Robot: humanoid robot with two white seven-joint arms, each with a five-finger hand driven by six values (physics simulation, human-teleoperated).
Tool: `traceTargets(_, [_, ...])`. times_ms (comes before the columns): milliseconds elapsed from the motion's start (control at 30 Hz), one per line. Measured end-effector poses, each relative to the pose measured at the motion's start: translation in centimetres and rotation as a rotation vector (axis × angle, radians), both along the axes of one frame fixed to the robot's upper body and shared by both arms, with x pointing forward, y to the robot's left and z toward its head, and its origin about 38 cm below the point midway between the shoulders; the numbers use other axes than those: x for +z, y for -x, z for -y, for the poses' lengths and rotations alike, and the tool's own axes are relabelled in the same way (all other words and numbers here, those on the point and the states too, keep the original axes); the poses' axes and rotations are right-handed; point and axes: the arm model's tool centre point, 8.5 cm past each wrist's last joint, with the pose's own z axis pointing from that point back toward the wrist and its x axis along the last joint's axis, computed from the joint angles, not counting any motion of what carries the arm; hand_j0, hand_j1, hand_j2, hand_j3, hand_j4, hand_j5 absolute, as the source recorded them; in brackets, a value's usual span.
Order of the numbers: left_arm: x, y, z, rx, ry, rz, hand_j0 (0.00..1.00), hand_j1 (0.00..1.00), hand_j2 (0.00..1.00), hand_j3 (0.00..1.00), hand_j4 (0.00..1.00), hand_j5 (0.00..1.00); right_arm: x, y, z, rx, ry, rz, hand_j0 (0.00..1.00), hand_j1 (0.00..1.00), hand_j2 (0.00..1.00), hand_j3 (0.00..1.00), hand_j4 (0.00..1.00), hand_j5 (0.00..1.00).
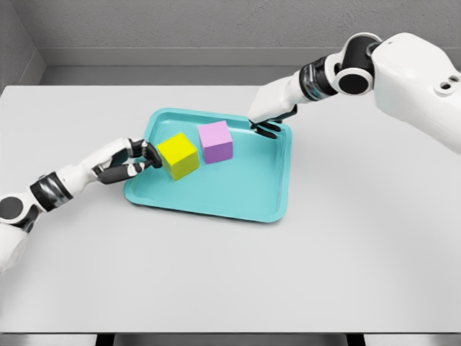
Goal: Push two cubes
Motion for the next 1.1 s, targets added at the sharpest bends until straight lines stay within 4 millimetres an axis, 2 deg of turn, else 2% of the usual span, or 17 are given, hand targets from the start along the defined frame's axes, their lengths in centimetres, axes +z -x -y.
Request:
traceTargets(633, [-1.2,-0.7,0.6,0.018,-0.020,-0.019,0.43,0.43,0.43,0.43,0.43,0.43,0.4,-0.2,0.2,-0.007,-0.005,0.006,0.15,0.15,0.15,0.15,0.15,0.15])
traceTargets(1100, [-1.2,-1.7,1.5,0.026,-0.006,-0.019,0.43,0.43,0.43,0.43,0.43,0.43,0.5,0.1,0.1,0.004,-0.001,0.010,0.16,0.16,0.16,0.16,0.16,0.16])
